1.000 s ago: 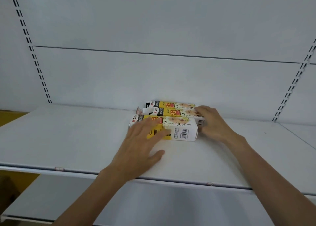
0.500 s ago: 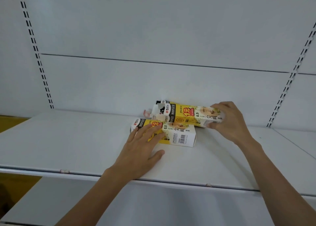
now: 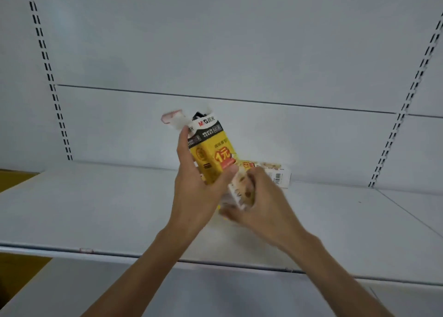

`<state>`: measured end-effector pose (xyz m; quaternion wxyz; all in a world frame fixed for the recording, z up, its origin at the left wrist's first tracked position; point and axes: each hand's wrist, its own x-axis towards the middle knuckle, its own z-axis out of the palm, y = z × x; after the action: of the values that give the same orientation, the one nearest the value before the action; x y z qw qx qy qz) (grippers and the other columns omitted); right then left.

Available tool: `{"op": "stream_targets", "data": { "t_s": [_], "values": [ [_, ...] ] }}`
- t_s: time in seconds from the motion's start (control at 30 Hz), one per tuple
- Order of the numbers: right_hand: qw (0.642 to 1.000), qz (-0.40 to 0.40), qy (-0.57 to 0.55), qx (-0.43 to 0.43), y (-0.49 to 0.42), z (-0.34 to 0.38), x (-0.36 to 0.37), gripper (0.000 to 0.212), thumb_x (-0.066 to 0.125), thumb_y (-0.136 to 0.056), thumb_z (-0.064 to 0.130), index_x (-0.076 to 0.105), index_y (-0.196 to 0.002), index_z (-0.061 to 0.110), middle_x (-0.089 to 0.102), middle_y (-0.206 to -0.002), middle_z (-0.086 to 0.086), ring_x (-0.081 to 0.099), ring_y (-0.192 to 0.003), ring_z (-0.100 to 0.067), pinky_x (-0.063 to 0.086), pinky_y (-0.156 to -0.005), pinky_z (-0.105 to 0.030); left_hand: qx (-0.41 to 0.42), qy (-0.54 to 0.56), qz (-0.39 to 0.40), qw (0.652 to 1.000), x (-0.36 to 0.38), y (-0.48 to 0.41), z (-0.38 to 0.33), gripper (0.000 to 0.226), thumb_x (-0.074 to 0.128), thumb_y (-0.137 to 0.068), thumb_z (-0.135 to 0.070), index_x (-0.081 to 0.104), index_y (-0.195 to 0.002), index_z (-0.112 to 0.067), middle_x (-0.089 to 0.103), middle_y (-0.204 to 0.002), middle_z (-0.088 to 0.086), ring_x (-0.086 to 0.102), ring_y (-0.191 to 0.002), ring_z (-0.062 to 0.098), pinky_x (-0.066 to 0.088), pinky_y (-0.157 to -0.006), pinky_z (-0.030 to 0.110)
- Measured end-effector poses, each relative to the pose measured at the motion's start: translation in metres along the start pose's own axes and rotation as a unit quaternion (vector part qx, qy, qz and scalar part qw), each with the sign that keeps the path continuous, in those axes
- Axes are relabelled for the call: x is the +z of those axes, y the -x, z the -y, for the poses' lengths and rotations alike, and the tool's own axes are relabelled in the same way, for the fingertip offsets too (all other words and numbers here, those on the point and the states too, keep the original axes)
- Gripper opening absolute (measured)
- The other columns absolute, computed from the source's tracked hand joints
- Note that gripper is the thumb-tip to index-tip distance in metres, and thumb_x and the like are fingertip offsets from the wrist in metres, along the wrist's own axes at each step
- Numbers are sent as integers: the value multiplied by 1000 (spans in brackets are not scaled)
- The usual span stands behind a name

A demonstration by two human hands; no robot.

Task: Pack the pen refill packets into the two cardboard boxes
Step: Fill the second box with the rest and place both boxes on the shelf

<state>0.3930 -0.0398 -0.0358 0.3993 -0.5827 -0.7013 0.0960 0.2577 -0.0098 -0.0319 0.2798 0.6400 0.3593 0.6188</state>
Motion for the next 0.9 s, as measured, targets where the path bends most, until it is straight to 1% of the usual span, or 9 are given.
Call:
{"op": "stream_targets", "data": {
  "t_s": [0.07, 0.13, 0.23, 0.4, 0.53, 0.67, 0.73, 0.8, 0.9],
  "values": [
    [998, 41, 30, -22, 5, 6, 10, 59, 74, -64, 57, 43, -105, 29, 51, -98, 14, 51, -87, -3, 44, -68, -24, 6, -20, -10, 1000, -7, -4, 2, 83, 69, -78, -24, 12, -134, -47, 53, -87, -31, 57, -75, -17, 46, -64, 6],
    [997, 38, -67, -25, -1, 9, 7, 51, 69, -74, 50, 48, -117, 31, 53, -108, 16, 51, -99, 1, 46, -82, -26, 10, -38, 13, 999, -20, -7, 7, 81, 67, -80, -17, 13, -125, -57, 55, -90, -26, 59, -79, -12, 45, -61, 3],
    [980, -23, -189, -57, -21, 15, -3, 44, 63, -85, 35, 47, -126, 38, 51, -124, 20, 49, -113, 5, 48, -95, -32, 16, -33, 44, 998, -36, -10, 8, 79, 65, -80, -12, 18, -117, -62, 60, -103, -16, 63, -90, 6, 52, -72, 18],
    [960, -6, -254, -118, -45, 34, -5, 30, 56, -91, 29, 52, -118, 42, 47, -132, 18, 45, -122, 2, 50, -92, -27, 38, -43, 99, 993, -47, -16, 6, 80, 68, -77, -7, 25, -113, -63, 62, -99, -7, 65, -87, 7, 55, -67, 22],
    [926, 21, -365, -99, -51, 40, 3, 16, 50, -94, 21, 65, -98, 25, 57, -124, 6, 58, -112, -9, 52, -90, -31, 34, -17, 127, 991, -51, -19, 2, 71, 68, -67, -20, 28, -107, -63, 62, -100, -3, 65, -88, 12, 56, -68, 27],
    [906, 21, -410, -105, -56, 43, -4, 16, 54, -91, 12, 67, -82, 14, 62, -115, 5, 61, -108, -15, 54, -88, -34, 20, 1, 140, 990, -49, -21, -6, 61, 71, -65, -36, 30, -108, -47, 61, -97, -9, 65, -83, 5, 53, -60, 20],
    [910, 6, -395, -130, -57, 44, -8, 13, 55, -89, 3, 61, -80, 9, 65, -109, 2, 62, -104, -14, 56, -76, -29, 13, -2, 142, 990, -47, -23, -8, 58, 66, -63, -38, 30, -108, -44, 59, -97, -12, 64, -81, 0, 51, -58, 17],
    [909, -14, -390, -150, -57, 47, -12, 16, 55, -86, -6, 53, -81, 9, 66, -101, 0, 63, -98, -9, 54, -69, -21, 15, -5, 143, 990, -46, -22, -8, 60, 66, -62, -39, 29, -109, -45, 59, -98, -13, 64, -82, -1, 51, -59, 17],
    [914, -8, -360, -185, -58, 50, -18, 26, 59, -81, 5, 55, -101, 22, 67, -98, -2, 64, -98, -13, 54, -77, -24, 21, 11, 142, 990, -45, -17, -6, 72, 68, -63, -38, 21, -113, -60, 60, -104, -8, 66, -87, 7, 55, -66, 24]
  ]
}}
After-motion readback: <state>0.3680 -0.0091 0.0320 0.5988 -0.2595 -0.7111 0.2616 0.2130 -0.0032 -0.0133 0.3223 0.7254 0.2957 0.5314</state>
